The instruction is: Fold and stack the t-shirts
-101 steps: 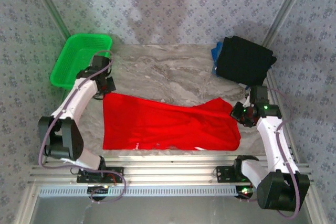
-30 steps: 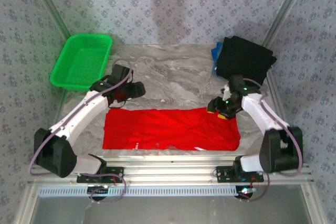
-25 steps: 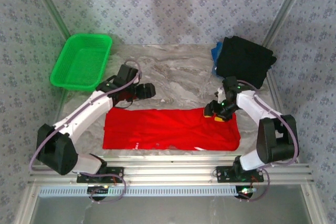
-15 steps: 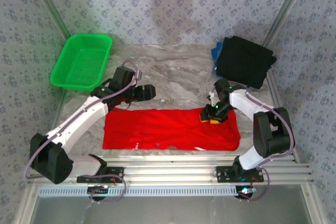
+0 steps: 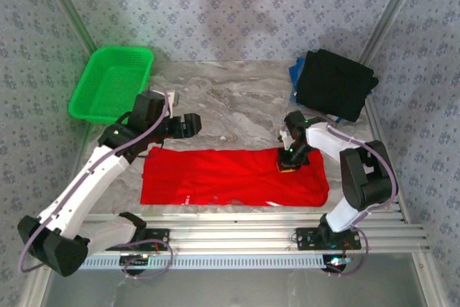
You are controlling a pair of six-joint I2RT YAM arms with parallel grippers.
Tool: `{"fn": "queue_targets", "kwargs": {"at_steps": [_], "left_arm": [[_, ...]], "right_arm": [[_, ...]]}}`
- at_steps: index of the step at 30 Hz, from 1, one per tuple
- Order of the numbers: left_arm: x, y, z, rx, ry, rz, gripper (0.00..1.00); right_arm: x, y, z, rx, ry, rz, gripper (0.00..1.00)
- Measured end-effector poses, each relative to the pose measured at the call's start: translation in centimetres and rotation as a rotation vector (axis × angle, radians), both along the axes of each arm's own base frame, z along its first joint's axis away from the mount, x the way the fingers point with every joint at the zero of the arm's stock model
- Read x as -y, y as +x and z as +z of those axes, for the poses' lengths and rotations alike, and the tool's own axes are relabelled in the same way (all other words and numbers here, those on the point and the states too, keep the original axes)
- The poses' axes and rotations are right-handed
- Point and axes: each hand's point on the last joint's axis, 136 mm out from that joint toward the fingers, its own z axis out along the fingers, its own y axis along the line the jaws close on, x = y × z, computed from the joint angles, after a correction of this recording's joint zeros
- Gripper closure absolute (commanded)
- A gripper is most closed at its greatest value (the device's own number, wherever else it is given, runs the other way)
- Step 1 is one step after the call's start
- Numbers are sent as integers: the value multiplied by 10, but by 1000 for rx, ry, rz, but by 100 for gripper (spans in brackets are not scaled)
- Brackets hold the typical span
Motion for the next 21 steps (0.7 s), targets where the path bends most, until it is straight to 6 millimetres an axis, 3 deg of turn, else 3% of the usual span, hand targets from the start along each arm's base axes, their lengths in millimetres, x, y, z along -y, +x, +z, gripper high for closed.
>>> {"fn": "queue_targets", "kwargs": {"at_steps": [3,12,18,21], "left_arm": [[-12,-1,6,14,12,30,14],[-24,-5,-5,-14,43,61,14],[-24,-6,-21,-51,59,62,14],[-23,-4,-32,-77,67,66,14]], "right_arm": [[0,1,9,33,-2,7,100],[-17,-15,49,118,66,22,100],[-30,-53,39,19,99,10,100],[-38,-74,33,-45,115,12,94]]}}
